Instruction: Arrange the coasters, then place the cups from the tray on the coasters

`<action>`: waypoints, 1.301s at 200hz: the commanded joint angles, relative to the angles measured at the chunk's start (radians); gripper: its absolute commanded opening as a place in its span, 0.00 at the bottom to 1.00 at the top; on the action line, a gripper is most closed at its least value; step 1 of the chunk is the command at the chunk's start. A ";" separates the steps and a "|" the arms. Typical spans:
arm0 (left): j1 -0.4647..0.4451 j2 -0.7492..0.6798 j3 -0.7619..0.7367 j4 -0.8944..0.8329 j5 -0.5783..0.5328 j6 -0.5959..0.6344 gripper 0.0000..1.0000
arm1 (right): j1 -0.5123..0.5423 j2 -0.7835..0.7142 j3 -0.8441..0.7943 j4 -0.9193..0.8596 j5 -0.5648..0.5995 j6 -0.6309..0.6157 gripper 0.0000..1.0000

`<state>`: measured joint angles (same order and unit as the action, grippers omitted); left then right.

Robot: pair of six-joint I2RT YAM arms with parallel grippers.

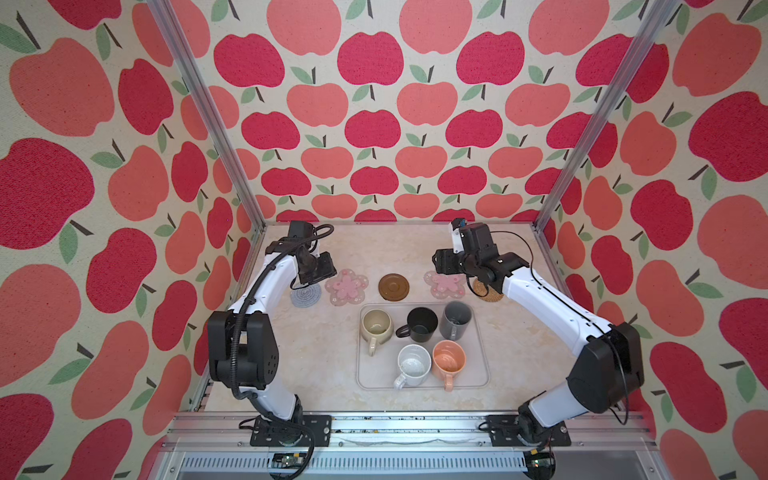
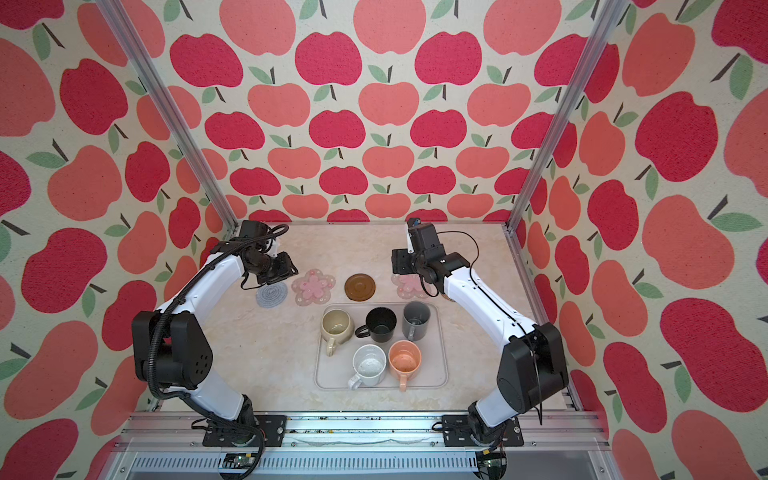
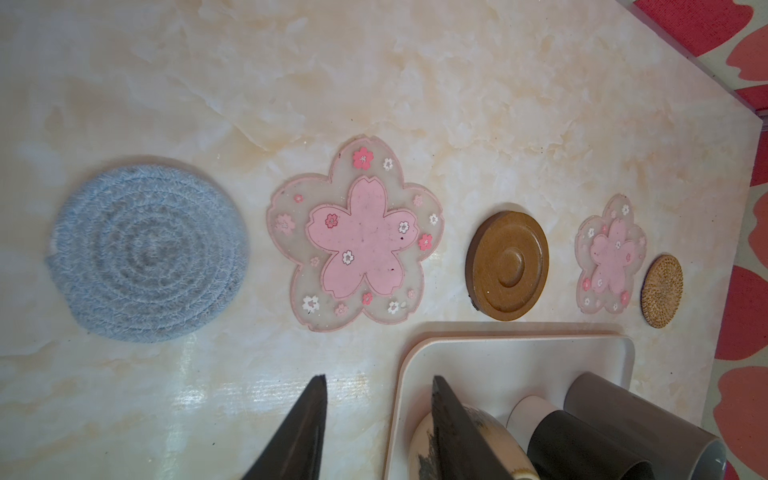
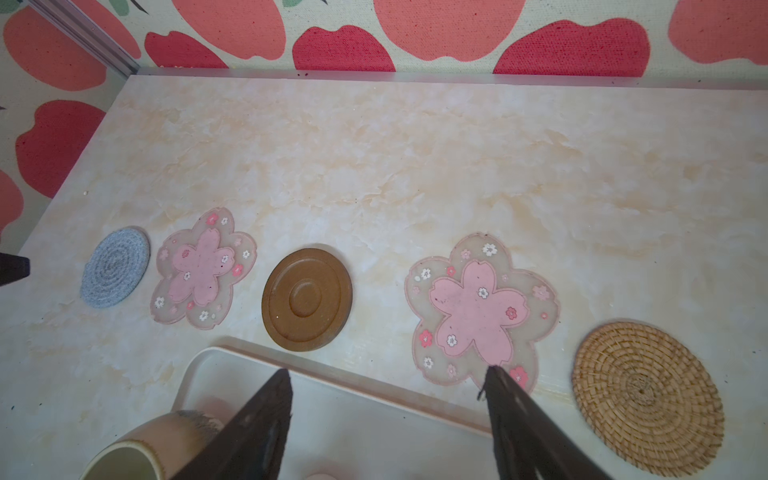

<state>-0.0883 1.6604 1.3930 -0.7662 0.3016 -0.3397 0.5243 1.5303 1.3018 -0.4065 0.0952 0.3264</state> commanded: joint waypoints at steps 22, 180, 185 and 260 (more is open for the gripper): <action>-0.027 0.001 0.043 -0.037 -0.024 0.013 0.43 | -0.042 -0.018 -0.025 -0.060 0.025 0.025 0.75; -0.305 0.474 0.380 0.010 0.094 -0.019 0.16 | -0.154 -0.021 -0.141 -0.051 -0.005 0.046 0.75; -0.309 0.481 0.383 0.010 0.099 -0.021 0.16 | -0.155 -0.015 -0.137 -0.048 -0.007 0.044 0.74; -0.366 0.590 0.439 -0.013 0.146 -0.012 0.17 | -0.159 0.123 -0.060 -0.007 -0.080 0.022 0.74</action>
<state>-0.4431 2.2089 1.7851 -0.7597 0.4274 -0.3492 0.3717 1.6154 1.1900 -0.4324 0.0570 0.3592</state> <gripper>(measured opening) 0.172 0.742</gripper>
